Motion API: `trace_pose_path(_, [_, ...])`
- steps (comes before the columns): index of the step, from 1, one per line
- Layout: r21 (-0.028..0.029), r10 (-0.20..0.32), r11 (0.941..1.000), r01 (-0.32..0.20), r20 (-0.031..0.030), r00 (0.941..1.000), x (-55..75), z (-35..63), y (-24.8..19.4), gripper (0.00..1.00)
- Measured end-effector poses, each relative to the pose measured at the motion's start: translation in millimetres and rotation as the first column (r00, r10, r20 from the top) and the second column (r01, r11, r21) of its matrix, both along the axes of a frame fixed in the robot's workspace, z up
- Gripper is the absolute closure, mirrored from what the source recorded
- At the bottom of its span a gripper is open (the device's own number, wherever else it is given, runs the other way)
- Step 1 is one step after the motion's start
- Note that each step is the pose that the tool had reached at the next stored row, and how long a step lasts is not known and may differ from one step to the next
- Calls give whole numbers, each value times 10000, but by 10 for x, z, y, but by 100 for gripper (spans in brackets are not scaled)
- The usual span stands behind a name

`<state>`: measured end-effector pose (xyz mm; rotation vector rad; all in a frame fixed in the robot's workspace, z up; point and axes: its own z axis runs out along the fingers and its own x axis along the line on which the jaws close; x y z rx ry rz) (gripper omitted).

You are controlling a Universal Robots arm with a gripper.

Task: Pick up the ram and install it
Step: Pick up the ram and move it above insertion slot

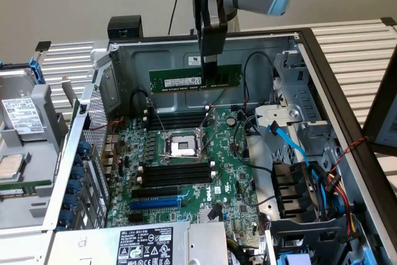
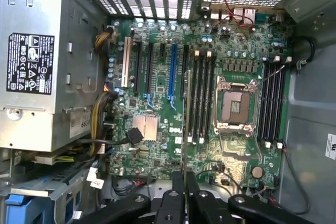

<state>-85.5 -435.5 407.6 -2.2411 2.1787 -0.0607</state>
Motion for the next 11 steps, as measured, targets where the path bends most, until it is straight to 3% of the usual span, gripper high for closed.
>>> trace_pose_path(7, [119, -12, 9999, 11, 64, 10000, -2, -27, 100, 87])
trace_pose_path(11, [129, -21, 9999, 18, 200, 9998, -17, -46, 163, 87])
